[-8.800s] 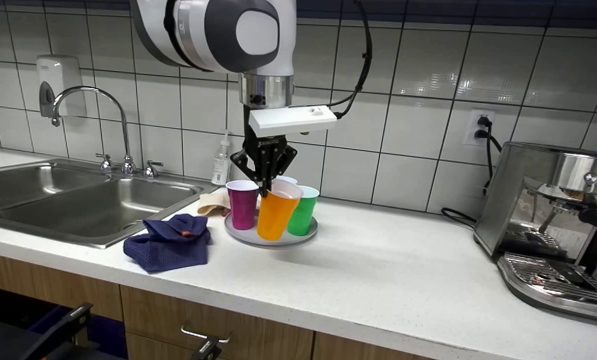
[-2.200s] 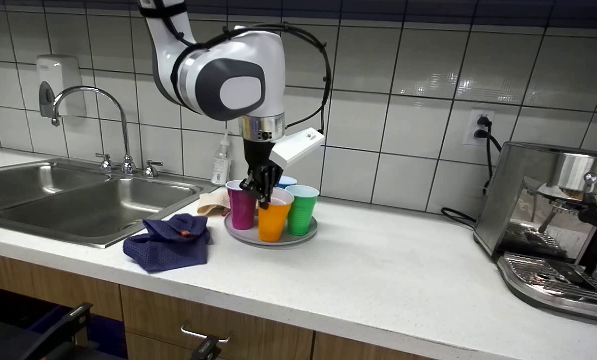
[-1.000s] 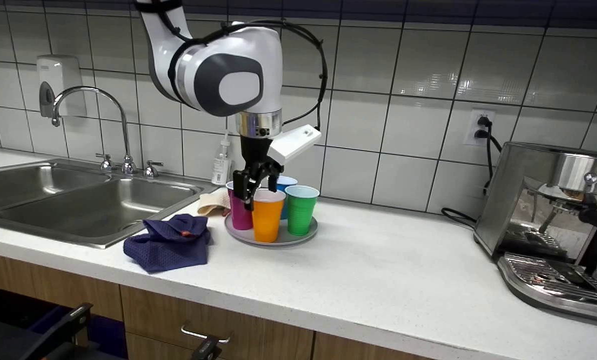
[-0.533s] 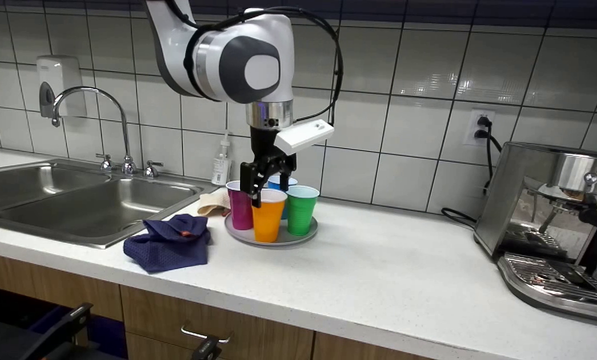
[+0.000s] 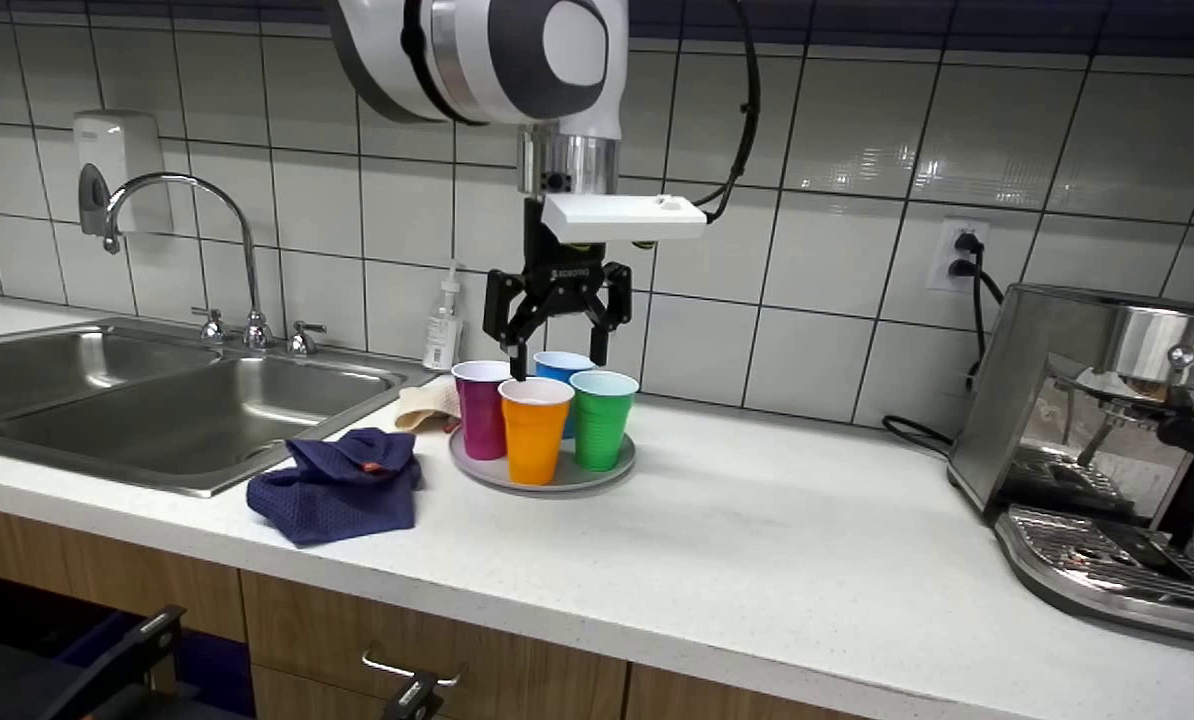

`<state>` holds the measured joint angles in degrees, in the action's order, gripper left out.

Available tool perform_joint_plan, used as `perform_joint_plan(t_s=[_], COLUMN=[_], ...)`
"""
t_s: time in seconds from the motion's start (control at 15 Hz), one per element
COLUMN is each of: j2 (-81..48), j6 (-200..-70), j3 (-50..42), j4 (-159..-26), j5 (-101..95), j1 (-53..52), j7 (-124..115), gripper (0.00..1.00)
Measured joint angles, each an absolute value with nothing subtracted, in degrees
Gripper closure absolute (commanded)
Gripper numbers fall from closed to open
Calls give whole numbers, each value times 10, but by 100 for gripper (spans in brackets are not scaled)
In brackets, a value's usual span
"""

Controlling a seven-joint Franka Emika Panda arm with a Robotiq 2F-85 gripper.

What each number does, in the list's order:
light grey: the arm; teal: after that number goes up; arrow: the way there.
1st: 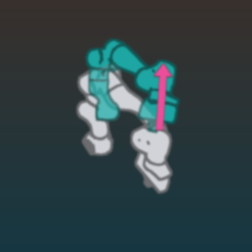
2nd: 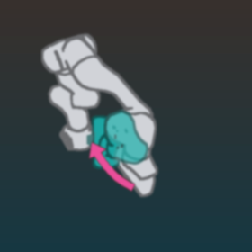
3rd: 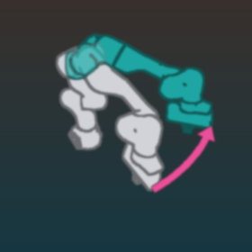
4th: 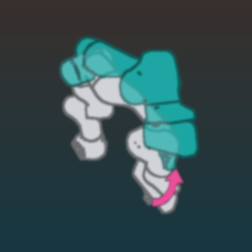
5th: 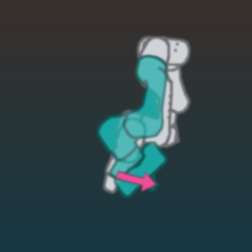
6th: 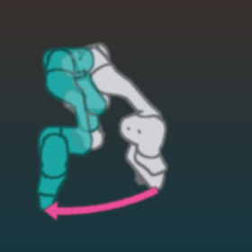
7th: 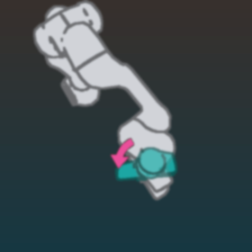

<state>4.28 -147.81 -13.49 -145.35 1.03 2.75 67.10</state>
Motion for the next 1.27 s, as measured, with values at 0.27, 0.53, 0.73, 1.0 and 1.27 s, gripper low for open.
perform_joint_plan(t_s=[0.27, 0.53, 0.73, 1.0, 1.27], j2=[86, 127, 154, 162, 158], j6=[-1414, -1344, -1320, -1316, -1316], j3=[-135, -139, -149, -154, -154], j4=[-1453, -1453, -1453, -1454, -1454], j5=[11, 11, 11, 11, 11], j1=[42, 60, 71, 75, 73], j7=[610, 582, 573, 573, 573], gripper=[0, 0, 0, 0, 0])
